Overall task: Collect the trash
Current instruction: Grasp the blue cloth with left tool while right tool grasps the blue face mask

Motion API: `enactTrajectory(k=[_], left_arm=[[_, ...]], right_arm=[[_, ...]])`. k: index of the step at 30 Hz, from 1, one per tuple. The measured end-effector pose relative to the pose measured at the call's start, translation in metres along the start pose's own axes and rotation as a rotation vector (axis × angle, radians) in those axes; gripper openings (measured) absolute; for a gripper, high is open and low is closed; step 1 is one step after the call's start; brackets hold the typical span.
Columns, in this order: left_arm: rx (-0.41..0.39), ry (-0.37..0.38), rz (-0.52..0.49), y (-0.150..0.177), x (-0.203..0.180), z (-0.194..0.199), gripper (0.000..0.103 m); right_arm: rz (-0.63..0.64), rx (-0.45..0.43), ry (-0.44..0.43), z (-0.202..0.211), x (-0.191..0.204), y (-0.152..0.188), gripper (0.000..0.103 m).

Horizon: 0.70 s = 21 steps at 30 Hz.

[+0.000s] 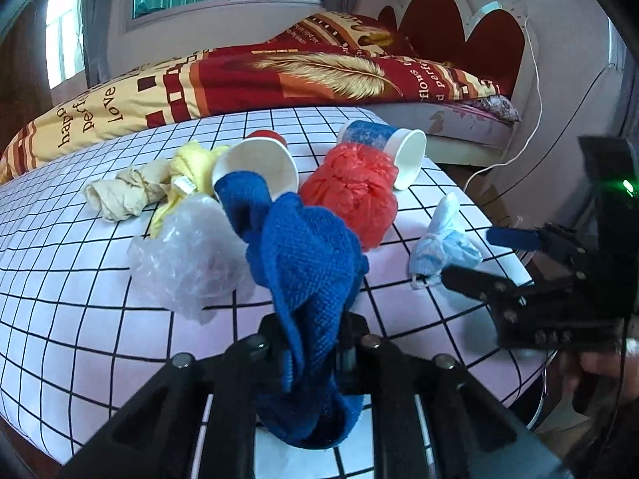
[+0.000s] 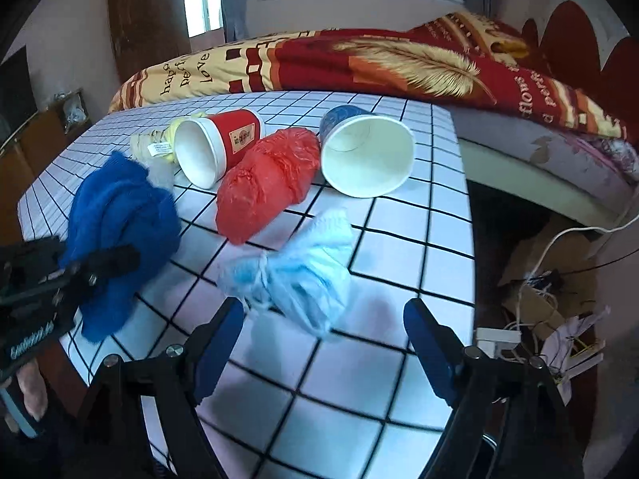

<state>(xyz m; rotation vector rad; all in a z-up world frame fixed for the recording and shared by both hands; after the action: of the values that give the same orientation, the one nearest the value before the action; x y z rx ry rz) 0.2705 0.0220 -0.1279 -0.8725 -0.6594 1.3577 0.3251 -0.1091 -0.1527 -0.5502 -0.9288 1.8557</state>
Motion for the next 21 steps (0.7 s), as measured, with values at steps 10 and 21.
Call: enactTrajectory(k=[10, 21], left_arm=[[-0.007, 0.001, 0.0, 0.002, 0.002, 0.003, 0.016], [-0.038, 0.038, 0.001, 0.005, -0.015, 0.029, 0.016]], right_arm=[[0.011, -0.013, -0.067, -0.001, 0.023, -0.004, 0.016], [-0.053, -0.096, 0.034, 0.076, -0.002, 0.013, 0.016]])
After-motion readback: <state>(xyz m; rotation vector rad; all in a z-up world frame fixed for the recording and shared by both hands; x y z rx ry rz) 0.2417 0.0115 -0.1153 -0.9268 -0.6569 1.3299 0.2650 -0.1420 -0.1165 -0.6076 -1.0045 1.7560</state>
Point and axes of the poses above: each gripper's, at about its wrist camera, not at the fingertips, and z roughly against the way its jaws point, x to its left, y to its underside, the point moved 10 cm from there along -z, roughly the way its jaws point, and after that the axes turned 12 degrees about -x, right-handed, at the moved point
